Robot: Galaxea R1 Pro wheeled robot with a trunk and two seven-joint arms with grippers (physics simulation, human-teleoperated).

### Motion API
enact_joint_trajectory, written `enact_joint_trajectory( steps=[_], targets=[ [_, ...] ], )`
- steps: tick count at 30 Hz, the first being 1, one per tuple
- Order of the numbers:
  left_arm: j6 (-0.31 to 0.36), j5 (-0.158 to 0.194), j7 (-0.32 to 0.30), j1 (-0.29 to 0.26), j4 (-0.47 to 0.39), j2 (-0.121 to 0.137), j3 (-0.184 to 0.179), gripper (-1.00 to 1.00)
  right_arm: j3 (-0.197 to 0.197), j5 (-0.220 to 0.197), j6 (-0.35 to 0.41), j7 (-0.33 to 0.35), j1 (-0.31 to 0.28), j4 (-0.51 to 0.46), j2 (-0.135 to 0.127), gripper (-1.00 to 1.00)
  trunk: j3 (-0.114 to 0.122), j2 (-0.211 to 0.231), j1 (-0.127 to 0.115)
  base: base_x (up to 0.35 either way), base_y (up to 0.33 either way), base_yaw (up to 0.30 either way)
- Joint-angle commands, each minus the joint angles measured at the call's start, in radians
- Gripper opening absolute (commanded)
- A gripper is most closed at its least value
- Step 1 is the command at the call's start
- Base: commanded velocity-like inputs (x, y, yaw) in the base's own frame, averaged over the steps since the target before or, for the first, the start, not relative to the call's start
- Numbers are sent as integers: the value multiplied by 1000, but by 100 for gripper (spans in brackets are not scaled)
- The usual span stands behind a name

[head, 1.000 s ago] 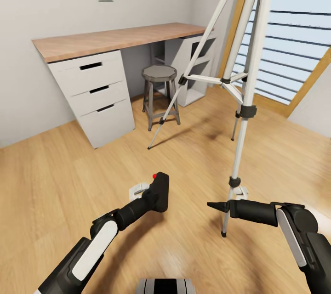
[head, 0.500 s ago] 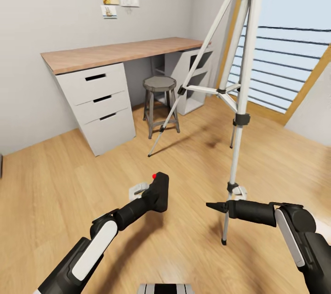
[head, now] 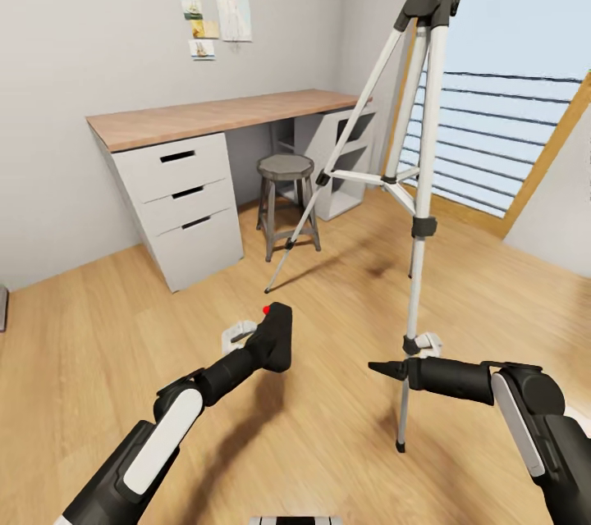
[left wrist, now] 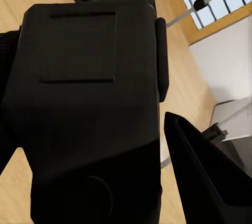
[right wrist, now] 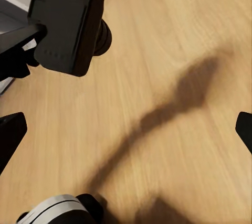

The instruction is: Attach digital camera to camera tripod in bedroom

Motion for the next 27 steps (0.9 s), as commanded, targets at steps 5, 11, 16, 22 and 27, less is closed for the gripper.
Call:
enact_joint_trajectory(
  steps=[5, 11, 16, 22, 27],
  targets=[
    [1, 8, 10, -1, -2, 1, 0, -100, -4, 4, 4, 5, -1, 0, 2, 100, 19, 1, -2, 0, 0, 0],
    [0, 8, 9, -1, -2, 1, 1, -100, -10, 4, 4, 5, -1, 0, 4, 100, 42, 2, -5, 0, 0, 0],
    [0, 8, 9, -1, -2, 1, 1, -100, -11, 4, 4, 5, -1, 0, 4, 100, 61, 3, -7, 0, 0, 0],
    [0, 8, 9, -1, -2, 1, 1, -100, -11, 4, 4, 5, -1, 0, 5, 100, 84, 5, -10, 0, 0, 0],
    [0, 8, 9, -1, -2, 1, 1, -100, -6, 4, 4, 5, -1, 0, 5, 100, 104, 6, -12, 0, 0, 0]
  ],
)
